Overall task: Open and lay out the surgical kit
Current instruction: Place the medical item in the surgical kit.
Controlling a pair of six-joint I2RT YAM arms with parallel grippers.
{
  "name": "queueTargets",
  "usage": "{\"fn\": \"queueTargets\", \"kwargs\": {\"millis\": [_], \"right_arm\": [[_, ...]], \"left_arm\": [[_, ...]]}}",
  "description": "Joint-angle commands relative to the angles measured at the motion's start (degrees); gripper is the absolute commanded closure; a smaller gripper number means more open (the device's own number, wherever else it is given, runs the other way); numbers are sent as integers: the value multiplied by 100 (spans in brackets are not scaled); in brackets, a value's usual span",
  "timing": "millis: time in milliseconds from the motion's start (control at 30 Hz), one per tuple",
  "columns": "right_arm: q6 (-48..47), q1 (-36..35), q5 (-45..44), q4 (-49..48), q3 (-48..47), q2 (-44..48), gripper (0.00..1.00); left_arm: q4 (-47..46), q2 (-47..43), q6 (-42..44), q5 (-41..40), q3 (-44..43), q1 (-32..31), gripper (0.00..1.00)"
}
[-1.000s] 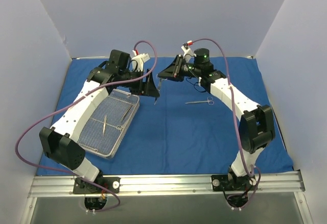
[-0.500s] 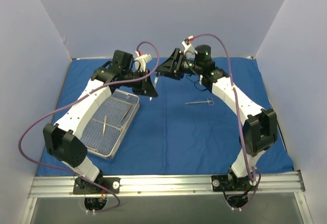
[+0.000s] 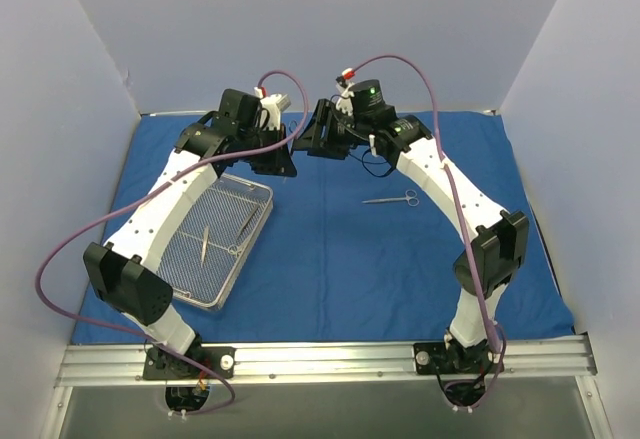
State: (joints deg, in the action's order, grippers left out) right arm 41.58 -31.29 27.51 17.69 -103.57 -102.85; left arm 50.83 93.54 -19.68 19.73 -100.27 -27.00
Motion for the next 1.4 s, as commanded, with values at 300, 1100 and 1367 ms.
{"fn": "queueTargets", "kwargs": {"millis": [300,1100,1367], "right_arm": [[-115,-70,-202,50,-234,10,56],[271,-193,149,-345,-366,-402,85],[1561,201,-1193,900,-217,-281,100]], "left_arm": [[103,147,79,-135,-283,-50,98],[-3,174,105,207,-291,-86,98],[252,-28,192,-714,-353,28,6]]}}
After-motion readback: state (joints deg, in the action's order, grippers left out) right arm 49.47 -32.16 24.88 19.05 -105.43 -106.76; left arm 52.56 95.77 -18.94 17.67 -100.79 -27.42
